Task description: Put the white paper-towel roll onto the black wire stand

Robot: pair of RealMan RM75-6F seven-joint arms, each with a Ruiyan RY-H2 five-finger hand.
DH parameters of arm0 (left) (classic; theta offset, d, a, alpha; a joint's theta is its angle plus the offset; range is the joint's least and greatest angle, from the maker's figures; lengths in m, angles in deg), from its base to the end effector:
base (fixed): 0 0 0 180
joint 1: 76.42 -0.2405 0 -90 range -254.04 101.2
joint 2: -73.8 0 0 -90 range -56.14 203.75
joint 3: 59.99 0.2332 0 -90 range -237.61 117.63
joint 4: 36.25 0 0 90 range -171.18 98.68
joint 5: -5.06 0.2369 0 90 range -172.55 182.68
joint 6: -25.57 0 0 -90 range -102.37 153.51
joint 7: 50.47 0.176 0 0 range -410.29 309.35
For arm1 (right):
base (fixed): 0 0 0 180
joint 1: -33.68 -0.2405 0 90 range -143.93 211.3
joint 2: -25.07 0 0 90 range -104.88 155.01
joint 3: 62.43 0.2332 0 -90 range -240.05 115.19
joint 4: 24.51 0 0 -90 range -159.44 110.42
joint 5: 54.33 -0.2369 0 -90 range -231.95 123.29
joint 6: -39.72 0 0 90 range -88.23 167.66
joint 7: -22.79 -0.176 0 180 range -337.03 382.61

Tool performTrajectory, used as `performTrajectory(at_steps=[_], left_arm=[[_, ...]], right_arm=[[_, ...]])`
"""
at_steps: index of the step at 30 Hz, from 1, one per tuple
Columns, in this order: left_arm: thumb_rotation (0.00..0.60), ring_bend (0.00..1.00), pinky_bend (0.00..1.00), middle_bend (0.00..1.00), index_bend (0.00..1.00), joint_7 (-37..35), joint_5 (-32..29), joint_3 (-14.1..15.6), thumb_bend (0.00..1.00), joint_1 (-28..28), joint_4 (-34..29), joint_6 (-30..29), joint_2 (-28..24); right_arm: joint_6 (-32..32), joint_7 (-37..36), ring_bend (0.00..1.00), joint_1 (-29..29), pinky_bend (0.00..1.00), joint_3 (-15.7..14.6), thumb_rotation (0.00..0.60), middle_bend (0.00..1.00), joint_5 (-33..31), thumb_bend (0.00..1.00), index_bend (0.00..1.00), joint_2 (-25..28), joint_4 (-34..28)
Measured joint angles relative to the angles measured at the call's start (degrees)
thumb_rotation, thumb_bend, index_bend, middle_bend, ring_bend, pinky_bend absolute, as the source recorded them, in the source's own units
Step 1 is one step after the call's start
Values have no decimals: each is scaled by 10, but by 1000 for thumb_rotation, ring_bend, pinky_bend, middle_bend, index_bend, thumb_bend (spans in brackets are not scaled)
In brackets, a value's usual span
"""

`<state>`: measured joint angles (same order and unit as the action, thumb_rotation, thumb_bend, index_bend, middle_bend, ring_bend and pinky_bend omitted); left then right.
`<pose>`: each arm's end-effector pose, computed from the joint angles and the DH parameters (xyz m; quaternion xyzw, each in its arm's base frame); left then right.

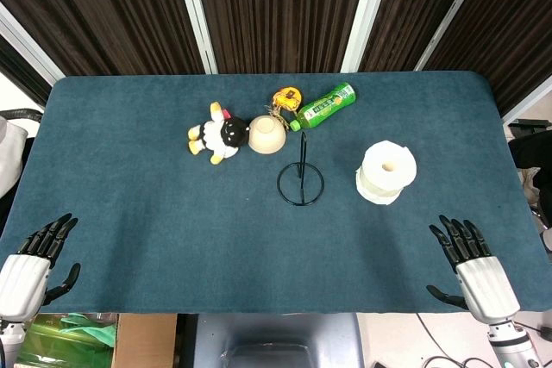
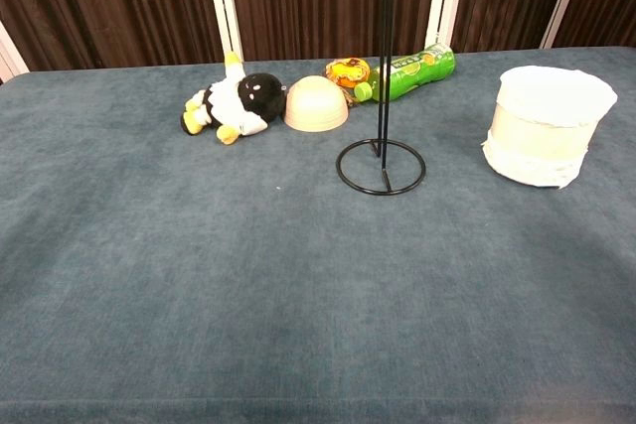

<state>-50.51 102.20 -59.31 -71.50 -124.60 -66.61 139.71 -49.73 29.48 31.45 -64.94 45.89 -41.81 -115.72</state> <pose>-0.2782 0.1963 0.1170 -0.6436 -0.3178 -0.4316 0.5464 -0.2709 -0.1733 0.0923 0.6725 -0.3243 0.3940 0.5361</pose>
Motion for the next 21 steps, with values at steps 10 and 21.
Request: performTrajectory(at_steps=[10, 21], left_arm=[[600, 127, 252, 62, 0, -10, 2, 2, 434, 4, 1, 7, 0], [600, 127, 254, 71, 0, -6, -10, -2, 435, 8, 6, 17, 5]], right_arm=[[12, -66, 0, -30, 0, 31, 600, 0, -17, 119, 0, -14, 43], [273, -148, 0, -168, 0, 111, 600, 0, -158, 61, 0, 16, 78]])
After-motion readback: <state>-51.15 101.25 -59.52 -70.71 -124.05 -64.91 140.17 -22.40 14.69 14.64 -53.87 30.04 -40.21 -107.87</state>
